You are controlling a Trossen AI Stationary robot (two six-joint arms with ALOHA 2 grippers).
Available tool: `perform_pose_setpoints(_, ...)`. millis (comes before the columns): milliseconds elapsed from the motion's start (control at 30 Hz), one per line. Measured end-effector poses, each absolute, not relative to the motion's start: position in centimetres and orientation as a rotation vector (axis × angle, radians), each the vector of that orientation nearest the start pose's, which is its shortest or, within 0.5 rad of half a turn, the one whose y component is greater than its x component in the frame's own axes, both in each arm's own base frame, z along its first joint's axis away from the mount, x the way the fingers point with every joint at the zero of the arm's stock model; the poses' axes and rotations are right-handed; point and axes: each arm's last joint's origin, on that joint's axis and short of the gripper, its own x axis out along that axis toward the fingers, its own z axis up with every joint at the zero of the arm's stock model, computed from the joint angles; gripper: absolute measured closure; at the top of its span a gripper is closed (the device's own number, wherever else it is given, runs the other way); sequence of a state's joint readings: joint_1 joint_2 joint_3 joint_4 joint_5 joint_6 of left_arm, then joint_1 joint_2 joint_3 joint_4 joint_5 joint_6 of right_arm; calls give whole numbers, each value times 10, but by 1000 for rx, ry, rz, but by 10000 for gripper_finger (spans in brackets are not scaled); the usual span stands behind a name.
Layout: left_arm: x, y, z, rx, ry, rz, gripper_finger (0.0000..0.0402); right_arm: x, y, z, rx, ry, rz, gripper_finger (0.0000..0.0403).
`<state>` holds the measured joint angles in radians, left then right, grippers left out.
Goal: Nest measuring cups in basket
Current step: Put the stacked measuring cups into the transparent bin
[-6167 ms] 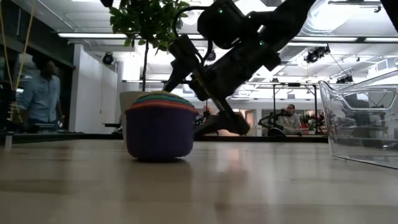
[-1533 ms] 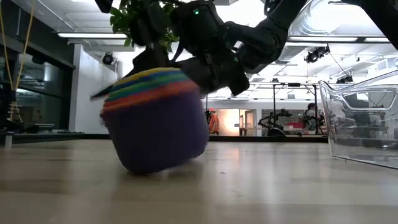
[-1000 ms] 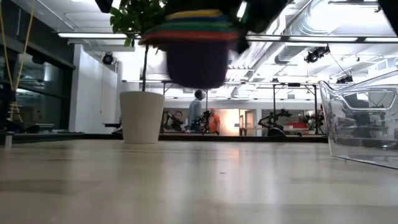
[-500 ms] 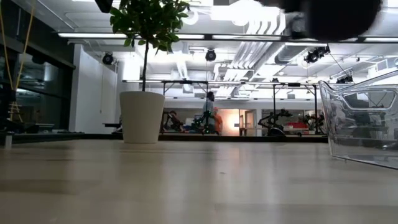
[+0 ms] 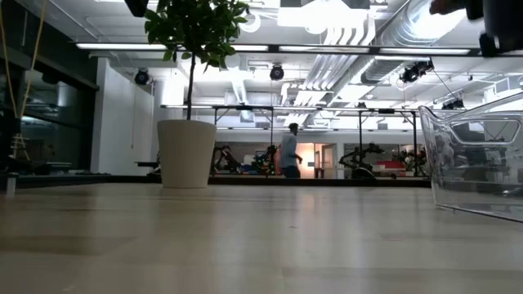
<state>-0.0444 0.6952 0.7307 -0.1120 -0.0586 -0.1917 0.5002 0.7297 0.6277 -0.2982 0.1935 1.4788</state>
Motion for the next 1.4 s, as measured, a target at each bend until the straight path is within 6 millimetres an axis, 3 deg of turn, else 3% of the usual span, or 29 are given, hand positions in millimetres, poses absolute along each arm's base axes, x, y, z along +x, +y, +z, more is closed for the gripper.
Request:
perform_pose_setpoints(233, 156, -5, 334, -222, 73, 25, 401, 154, 95, 225, 1376, 558, 58, 342)
perform_pose_setpoints(467, 156, -4, 334, -220, 71, 57, 401, 157, 118, 195, 1327, 671, 108, 342)
perform_pose_setpoints(933, 156, -4, 334, -220, 72, 66, 401, 170, 134, 164, 1262, 757, 36, 342)
perform_pose_setpoints(1400, 156, -4, 334, -219, 74, 66, 401, 189, 152, 130, 1274, 807, 80, 342)
